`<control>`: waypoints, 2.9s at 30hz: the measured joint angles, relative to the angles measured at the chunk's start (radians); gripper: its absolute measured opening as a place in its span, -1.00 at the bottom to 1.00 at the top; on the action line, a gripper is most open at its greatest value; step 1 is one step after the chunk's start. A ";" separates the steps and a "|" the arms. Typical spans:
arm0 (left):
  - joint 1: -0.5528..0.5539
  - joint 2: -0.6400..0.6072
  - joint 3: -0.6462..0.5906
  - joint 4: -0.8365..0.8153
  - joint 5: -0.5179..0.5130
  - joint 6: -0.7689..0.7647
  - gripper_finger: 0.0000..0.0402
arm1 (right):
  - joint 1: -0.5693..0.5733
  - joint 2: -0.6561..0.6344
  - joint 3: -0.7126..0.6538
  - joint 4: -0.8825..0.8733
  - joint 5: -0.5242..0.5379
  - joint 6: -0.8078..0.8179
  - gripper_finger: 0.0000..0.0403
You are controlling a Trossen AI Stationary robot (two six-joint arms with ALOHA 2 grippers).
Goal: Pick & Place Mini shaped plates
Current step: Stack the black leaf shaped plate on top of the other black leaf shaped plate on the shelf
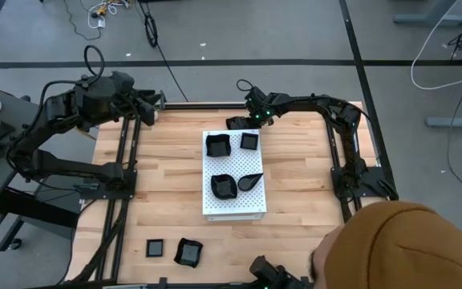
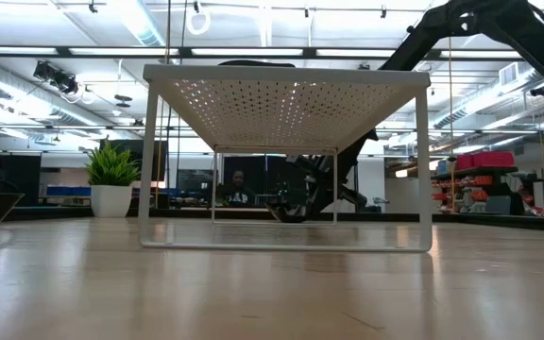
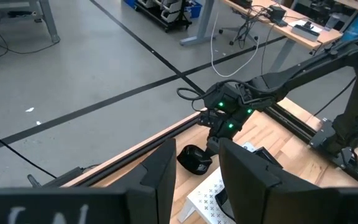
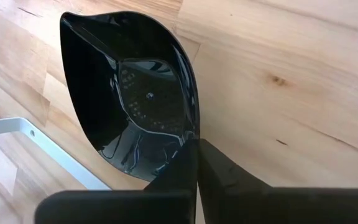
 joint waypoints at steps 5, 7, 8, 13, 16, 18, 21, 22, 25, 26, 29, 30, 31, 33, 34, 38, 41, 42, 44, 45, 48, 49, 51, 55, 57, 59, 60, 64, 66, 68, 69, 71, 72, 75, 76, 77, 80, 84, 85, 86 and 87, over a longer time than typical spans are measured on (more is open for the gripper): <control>0.000 0.000 0.000 0.000 0.000 0.000 -0.37 | -0.002 0.000 0.000 0.006 0.001 -0.002 -0.98; 0.000 0.000 0.000 0.001 0.000 0.000 -0.37 | -0.003 0.000 0.000 0.013 0.001 -0.002 -0.98; 0.000 0.000 0.000 0.003 0.000 0.000 -0.37 | -0.005 -0.001 0.000 0.015 0.000 -0.002 -0.98; 0.000 0.000 0.000 0.012 0.001 0.000 -0.37 | -0.020 -0.007 -0.001 0.022 0.000 -0.008 -0.98; 0.000 0.000 0.000 0.022 0.001 0.000 -0.37 | -0.033 -0.016 -0.002 0.024 0.008 -0.018 -0.98; 0.000 0.000 0.000 0.034 0.001 0.000 -0.37 | -0.041 -0.020 -0.002 0.024 0.010 -0.021 -0.98; 0.000 0.000 0.000 0.039 0.001 0.001 -0.37 | -0.053 -0.034 -0.002 0.029 0.011 -0.022 -0.98; 0.000 0.000 0.000 0.039 0.001 0.001 -0.37 | -0.056 -0.038 -0.002 0.035 0.010 -0.025 -0.98; 0.000 0.000 0.000 0.040 0.001 0.001 -0.37 | -0.066 -0.047 -0.002 0.031 0.010 -0.032 -0.98; 0.000 0.000 0.000 0.040 0.001 0.002 -0.37 | -0.069 -0.050 -0.002 0.032 0.010 -0.036 -0.98; 0.000 0.000 0.000 0.040 0.001 0.002 -0.37 | -0.081 -0.064 -0.002 0.030 0.008 -0.044 -0.99; 0.000 0.000 0.000 0.040 0.001 0.002 -0.37 | -0.086 -0.072 -0.002 0.029 0.008 -0.044 -0.99; 0.000 0.000 0.000 0.040 0.001 0.002 -0.37 | -0.089 -0.081 -0.002 0.029 0.007 -0.046 -0.99; 0.000 0.000 0.000 0.040 0.001 0.002 -0.37 | -0.100 -0.104 -0.002 0.029 0.009 -0.048 -0.99; 0.000 0.000 0.000 0.040 0.001 0.002 -0.37 | -0.106 -0.116 -0.002 0.030 0.010 -0.048 -0.99; 0.000 0.000 0.000 0.040 0.001 0.002 -0.37 | -0.128 -0.161 -0.002 0.029 0.018 -0.057 -0.99; 0.000 0.000 0.000 0.040 0.001 0.002 -0.37 | -0.138 -0.202 -0.002 0.021 0.018 -0.086 -0.99; 0.000 0.000 0.000 0.040 0.001 0.003 -0.37 | -0.139 -0.215 -0.002 0.018 0.018 -0.094 -0.99; 0.000 0.000 0.000 0.040 0.001 0.002 -0.37 | -0.140 -0.245 -0.002 -0.009 0.017 -0.107 -0.99; 0.000 0.000 0.000 0.040 0.001 0.002 -0.37 | -0.140 -0.260 -0.002 -0.022 0.016 -0.112 -0.99; 0.000 0.000 0.000 0.043 0.001 0.002 -0.37 | -0.139 -0.307 -0.002 -0.066 0.014 -0.125 -0.99; 0.000 0.000 0.000 0.043 0.001 0.002 -0.37 | -0.136 -0.322 -0.002 -0.081 0.015 -0.127 -0.99; 0.000 0.000 0.000 0.043 0.001 0.002 -0.37 | -0.131 -0.352 -0.002 -0.104 0.017 -0.126 -0.99; 0.000 0.000 0.000 0.043 0.041 0.003 -0.37 | -0.111 -0.412 -0.002 -0.132 0.017 -0.125 -0.99; 0.000 0.000 0.000 0.043 0.068 0.019 -0.37 | -0.097 -0.434 -0.002 -0.141 0.017 -0.123 -0.99; 0.000 0.000 0.000 0.043 0.095 0.051 -0.37 | -0.081 -0.455 -0.002 -0.156 0.017 -0.117 -0.99; 0.000 0.000 0.000 0.043 0.109 0.064 -0.37 | -0.072 -0.464 -0.002 -0.163 0.017 -0.111 -0.99; 0.000 0.000 0.000 0.043 0.171 0.135 -0.37 | -0.034 -0.494 -0.002 -0.178 0.017 -0.095 -0.99; 0.000 0.000 0.000 0.043 0.199 0.162 -0.37 | -0.012 -0.506 -0.002 -0.184 0.017 -0.084 -0.99; 0.000 -0.001 0.000 0.042 0.223 0.186 -0.37 | 0.012 -0.513 -0.001 -0.190 0.016 -0.071 -0.99; 0.000 -0.004 0.000 0.038 0.234 0.196 -0.37 | 0.026 -0.514 -0.001 -0.190 0.012 -0.070 -0.99; 0.000 -0.009 0.000 0.023 0.246 0.213 -0.37 | 0.052 -0.516 -0.001 -0.190 -0.006 -0.062 -0.99; 0.000 -0.014 0.000 0.012 0.259 0.218 -0.37 | 0.065 -0.517 -0.001 -0.190 -0.017 -0.051 -0.99; 0.000 -0.023 0.000 -0.034 0.283 0.222 -0.42 | 0.106 -0.517 -0.001 -0.190 -0.034 -0.031 -0.99; 0.000 -0.030 0.000 -0.059 0.292 0.223 -0.44 | 0.119 -0.517 -0.001 -0.189 -0.036 -0.020 -0.99; 0.000 -0.037 0.000 -0.083 0.301 0.223 -0.47 | 0.131 -0.517 -0.001 -0.189 -0.036 -0.009 -0.99; -0.001 -0.064 0.000 -0.116 0.323 0.223 -0.59 | 0.166 -0.517 -0.001 -0.189 -0.037 0.018 -0.99; -0.001 -0.104 0.000 -0.117 0.381 0.237 -0.74 | 0.207 -0.517 -0.001 -0.185 -0.060 0.058 -0.99; -0.001 -0.115 0.000 -0.116 0.391 0.237 -0.77 | 0.217 -0.517 -0.001 -0.183 -0.069 0.070 -0.99; -0.001 -0.127 0.000 -0.116 0.401 0.237 -0.81 | 0.228 -0.517 -0.001 -0.182 -0.082 0.082 -0.99; -0.001 -0.137 0.000 -0.117 0.410 0.237 -0.84 | 0.241 -0.517 -0.001 -0.180 -0.094 0.089 -0.99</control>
